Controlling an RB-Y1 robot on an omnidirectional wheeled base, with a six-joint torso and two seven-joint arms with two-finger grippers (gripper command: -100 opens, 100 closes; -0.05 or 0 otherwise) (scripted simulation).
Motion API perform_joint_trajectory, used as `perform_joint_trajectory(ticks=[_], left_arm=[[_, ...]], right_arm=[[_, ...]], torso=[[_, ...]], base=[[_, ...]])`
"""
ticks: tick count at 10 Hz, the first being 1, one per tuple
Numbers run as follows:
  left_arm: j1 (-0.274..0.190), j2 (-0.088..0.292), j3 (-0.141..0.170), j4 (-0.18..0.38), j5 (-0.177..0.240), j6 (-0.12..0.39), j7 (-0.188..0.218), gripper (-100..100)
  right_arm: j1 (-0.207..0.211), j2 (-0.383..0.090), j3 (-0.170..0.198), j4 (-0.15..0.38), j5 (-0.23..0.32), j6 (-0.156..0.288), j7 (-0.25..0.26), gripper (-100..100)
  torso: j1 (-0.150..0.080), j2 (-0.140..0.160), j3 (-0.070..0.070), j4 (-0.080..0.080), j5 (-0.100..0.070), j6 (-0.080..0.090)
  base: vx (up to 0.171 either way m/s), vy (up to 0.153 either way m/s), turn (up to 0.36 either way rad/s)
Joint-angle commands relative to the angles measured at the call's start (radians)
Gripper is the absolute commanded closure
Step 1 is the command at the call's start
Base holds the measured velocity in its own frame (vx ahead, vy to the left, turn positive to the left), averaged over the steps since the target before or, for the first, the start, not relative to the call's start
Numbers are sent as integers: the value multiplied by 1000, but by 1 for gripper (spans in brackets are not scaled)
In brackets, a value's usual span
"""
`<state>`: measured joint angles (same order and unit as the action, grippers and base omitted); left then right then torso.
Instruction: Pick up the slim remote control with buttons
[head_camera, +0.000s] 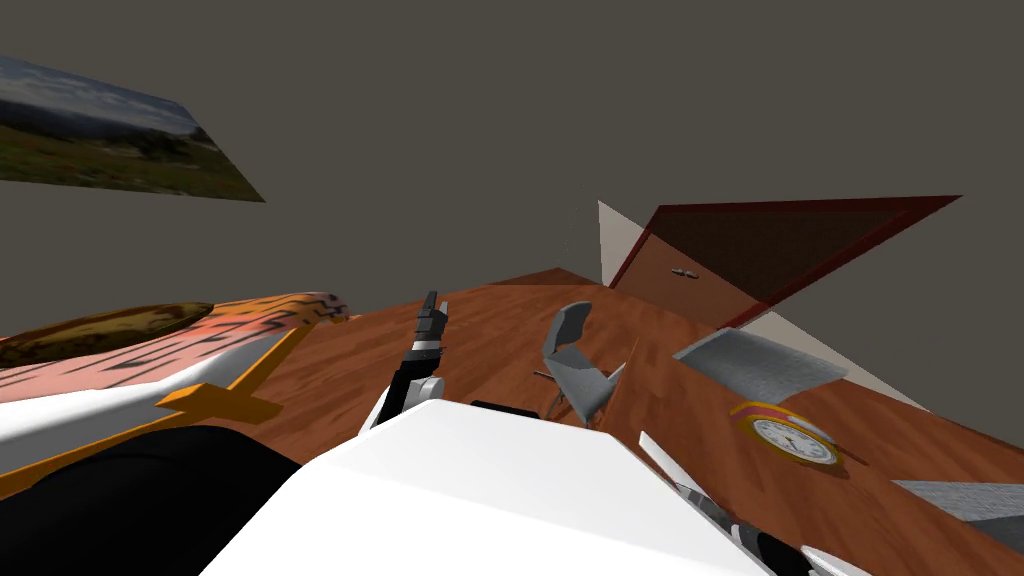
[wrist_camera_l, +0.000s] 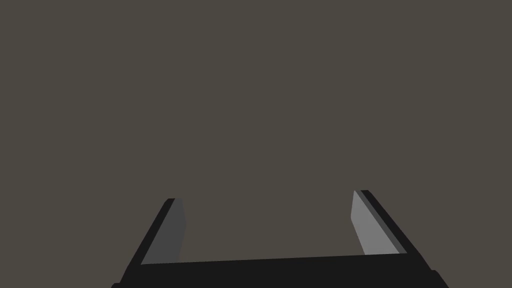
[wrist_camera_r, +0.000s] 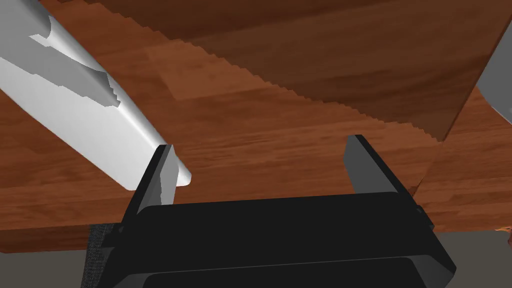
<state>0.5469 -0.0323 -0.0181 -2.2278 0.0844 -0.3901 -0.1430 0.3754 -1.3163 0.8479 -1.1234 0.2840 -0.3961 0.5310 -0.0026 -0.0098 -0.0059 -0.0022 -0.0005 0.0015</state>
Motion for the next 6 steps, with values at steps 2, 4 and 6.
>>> perform_joint_trajectory(ticks=[2,4,6], left_arm=[[0,0,0,0,0,0,0,0],[0,0,0,0,0,0,0,0],[0,0,0,0,0,0,0,0]], right_arm=[[22,-10,54,76,18,-9,19,-100],[31,-15,103,118,33,-7,24,-100],[34,-13,124,134,39,-6,25,-100]], torso=[[1,3,2,1,0,0],[-1,0,0,0,0,-1],[-2,1,1,0,-1,0]], base=[[110,-48,149],[165,-103,229],[96,-82,116]])
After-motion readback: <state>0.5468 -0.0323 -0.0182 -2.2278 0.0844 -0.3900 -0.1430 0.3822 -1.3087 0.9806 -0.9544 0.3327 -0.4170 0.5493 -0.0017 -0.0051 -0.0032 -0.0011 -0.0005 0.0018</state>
